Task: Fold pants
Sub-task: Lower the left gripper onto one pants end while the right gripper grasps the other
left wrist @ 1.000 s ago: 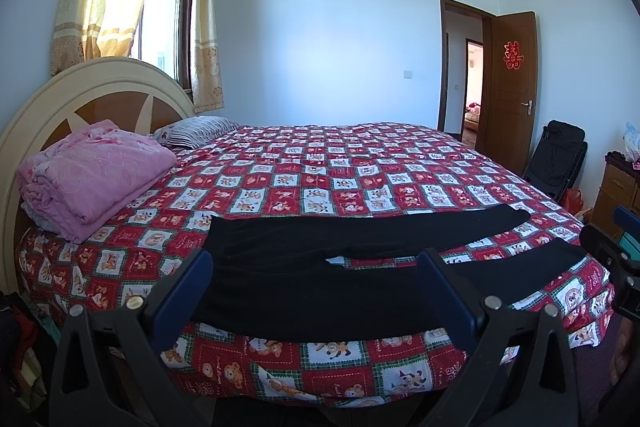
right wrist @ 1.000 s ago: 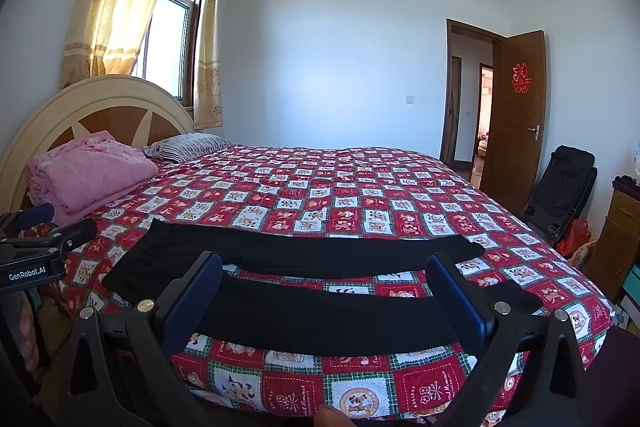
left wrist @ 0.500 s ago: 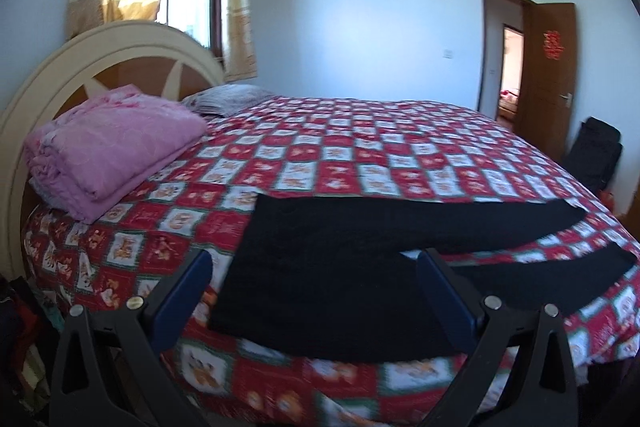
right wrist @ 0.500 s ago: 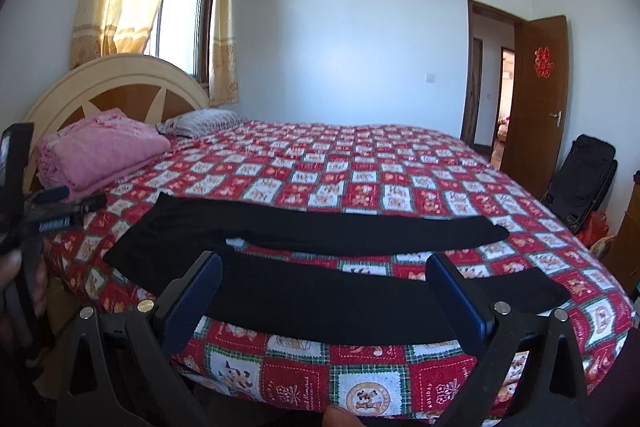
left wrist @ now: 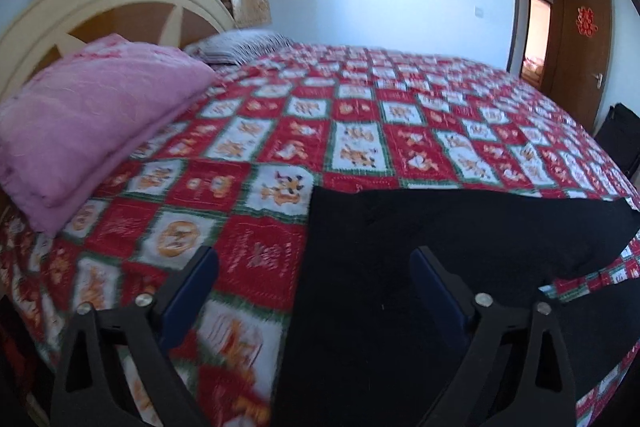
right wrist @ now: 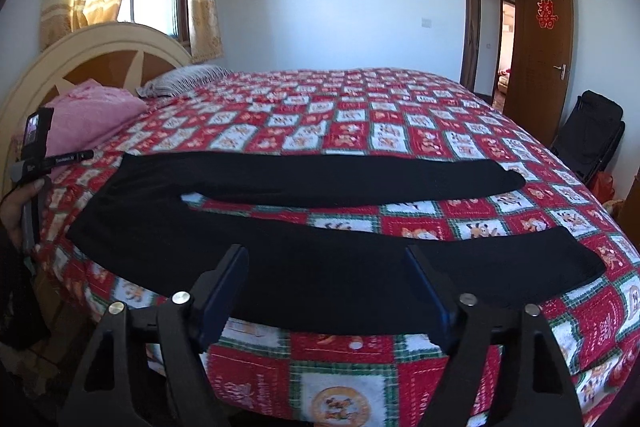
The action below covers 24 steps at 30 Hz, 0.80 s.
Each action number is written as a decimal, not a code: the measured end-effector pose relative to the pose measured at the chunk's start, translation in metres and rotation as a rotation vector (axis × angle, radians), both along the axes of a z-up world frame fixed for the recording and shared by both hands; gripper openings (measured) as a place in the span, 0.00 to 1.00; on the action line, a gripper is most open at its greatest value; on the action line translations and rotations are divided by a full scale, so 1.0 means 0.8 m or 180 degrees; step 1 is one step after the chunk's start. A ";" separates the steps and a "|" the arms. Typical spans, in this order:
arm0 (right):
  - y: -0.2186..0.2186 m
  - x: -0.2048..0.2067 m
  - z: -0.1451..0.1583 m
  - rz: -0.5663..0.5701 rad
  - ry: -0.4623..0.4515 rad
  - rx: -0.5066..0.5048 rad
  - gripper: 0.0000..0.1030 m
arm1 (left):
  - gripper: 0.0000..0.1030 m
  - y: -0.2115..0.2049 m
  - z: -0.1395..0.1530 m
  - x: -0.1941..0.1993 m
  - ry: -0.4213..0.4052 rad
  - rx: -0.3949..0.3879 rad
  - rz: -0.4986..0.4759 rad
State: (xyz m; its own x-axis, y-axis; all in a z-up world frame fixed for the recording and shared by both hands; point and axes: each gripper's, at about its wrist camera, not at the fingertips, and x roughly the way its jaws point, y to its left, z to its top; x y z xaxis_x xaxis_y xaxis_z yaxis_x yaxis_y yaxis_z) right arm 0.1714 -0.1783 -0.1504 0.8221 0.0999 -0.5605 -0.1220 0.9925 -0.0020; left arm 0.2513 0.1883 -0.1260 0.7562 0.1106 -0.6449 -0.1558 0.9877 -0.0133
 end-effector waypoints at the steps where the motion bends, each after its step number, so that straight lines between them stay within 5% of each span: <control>1: -0.005 0.006 -0.003 -0.0011 0.0029 -0.0036 0.74 | 0.90 0.001 -0.006 0.011 0.0037 -0.0039 -0.0030; 10: -0.048 0.062 -0.014 -0.0225 0.0238 -0.0185 0.73 | 0.81 0.015 -0.038 0.102 0.0358 -0.0146 -0.0155; 16: -0.072 0.095 -0.017 -0.0255 0.0361 -0.0079 0.55 | 0.43 0.026 -0.064 0.131 0.0586 -0.0380 -0.0288; 24: -0.160 0.151 -0.008 -0.0628 0.0442 0.0100 0.41 | 0.28 0.039 -0.062 0.131 0.0509 -0.0640 -0.0342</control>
